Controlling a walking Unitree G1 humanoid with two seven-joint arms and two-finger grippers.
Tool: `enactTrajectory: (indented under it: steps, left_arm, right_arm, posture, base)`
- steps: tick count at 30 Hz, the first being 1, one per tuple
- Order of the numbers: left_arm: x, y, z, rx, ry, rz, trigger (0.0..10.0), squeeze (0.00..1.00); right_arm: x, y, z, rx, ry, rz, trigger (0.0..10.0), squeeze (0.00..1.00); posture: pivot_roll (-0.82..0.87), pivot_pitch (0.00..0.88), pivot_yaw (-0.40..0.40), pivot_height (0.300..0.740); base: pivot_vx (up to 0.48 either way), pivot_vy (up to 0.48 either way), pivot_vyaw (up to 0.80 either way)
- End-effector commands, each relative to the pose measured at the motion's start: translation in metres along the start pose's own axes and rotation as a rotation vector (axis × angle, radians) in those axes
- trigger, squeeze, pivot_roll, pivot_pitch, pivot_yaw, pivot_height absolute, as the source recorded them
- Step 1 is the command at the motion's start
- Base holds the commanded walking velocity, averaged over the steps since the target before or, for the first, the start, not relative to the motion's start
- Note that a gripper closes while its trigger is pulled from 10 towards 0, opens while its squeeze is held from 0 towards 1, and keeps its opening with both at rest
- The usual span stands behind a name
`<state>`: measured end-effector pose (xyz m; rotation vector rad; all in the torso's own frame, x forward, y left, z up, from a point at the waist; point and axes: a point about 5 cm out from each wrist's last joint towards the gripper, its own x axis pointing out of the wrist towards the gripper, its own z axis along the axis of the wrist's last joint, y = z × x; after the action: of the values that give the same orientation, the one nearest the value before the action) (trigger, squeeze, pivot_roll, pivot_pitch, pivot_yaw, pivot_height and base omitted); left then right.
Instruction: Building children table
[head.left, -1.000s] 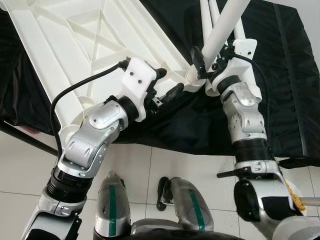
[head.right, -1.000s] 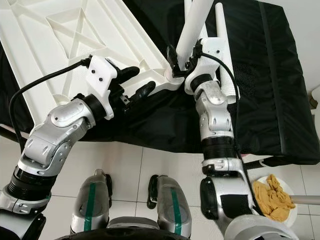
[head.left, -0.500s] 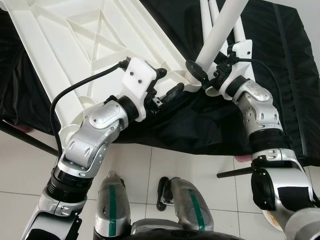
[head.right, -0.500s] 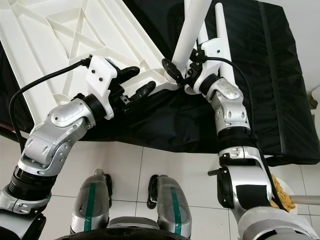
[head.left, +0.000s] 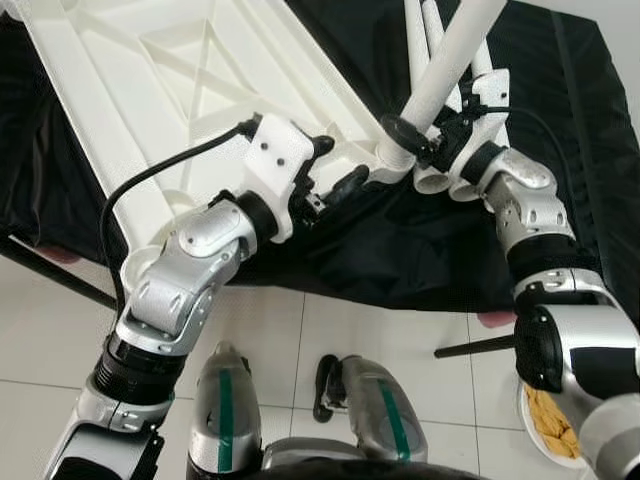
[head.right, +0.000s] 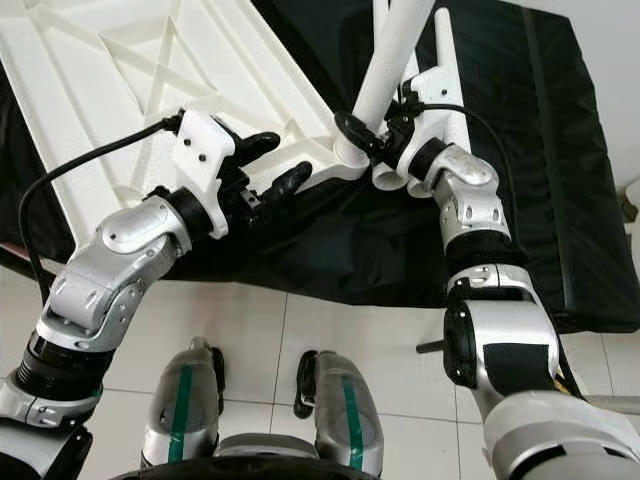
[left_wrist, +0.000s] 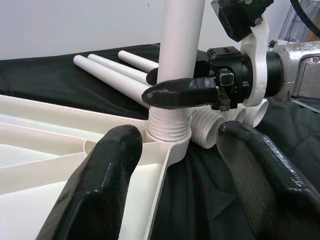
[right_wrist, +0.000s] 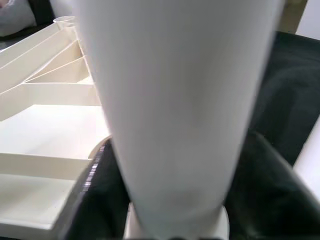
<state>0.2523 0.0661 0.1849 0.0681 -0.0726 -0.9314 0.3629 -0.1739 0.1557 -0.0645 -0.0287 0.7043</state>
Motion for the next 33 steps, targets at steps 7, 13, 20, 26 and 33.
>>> enactTrajectory:
  steps: [7, 13, 20, 26, 33]
  left_arm:
    - [0.003, -0.002, 0.0, 0.007, 0.002, -0.03, 10.0, 0.0]
    - [0.003, -0.003, 0.0, 0.006, 0.0, -0.033, 10.0, 0.0]
    - [0.003, -0.005, -0.001, 0.002, 0.001, -0.039, 10.0, 0.0]
    - [0.003, -0.006, -0.001, -0.001, 0.002, -0.041, 10.0, 0.0]
    - [0.002, -0.006, -0.001, -0.002, 0.001, -0.04, 10.0, 0.0]
  right_arm:
    - [-0.004, -0.005, -0.004, 0.008, 0.016, 0.023, 0.0, 0.0]
    - [-0.003, -0.002, -0.006, 0.009, 0.013, 0.041, 10.0, 0.0]
    - [-0.001, 0.006, -0.005, 0.045, -0.03, 0.045, 10.0, 0.0]
    - [0.003, 0.015, -0.004, 0.062, -0.065, 0.005, 10.0, 0.0]
    - [0.008, 0.023, 0.0, 0.081, -0.1, -0.071, 10.0, 0.0]
  posture:
    - [0.12, 0.026, -0.1, 0.74]
    - [0.12, 0.026, -0.102, 0.74]
    - [0.11, 0.031, -0.102, 0.74]
    - [0.11, 0.037, -0.103, 0.74]
    - [0.11, 0.038, -0.105, 0.74]
  base:
    - [0.0, 0.0, 0.0]
    - [0.0, 0.0, 0.0]
    - [0.0, 0.0, 0.0]
    - [0.0, 0.0, 0.0]
    - [0.0, 0.0, 0.0]
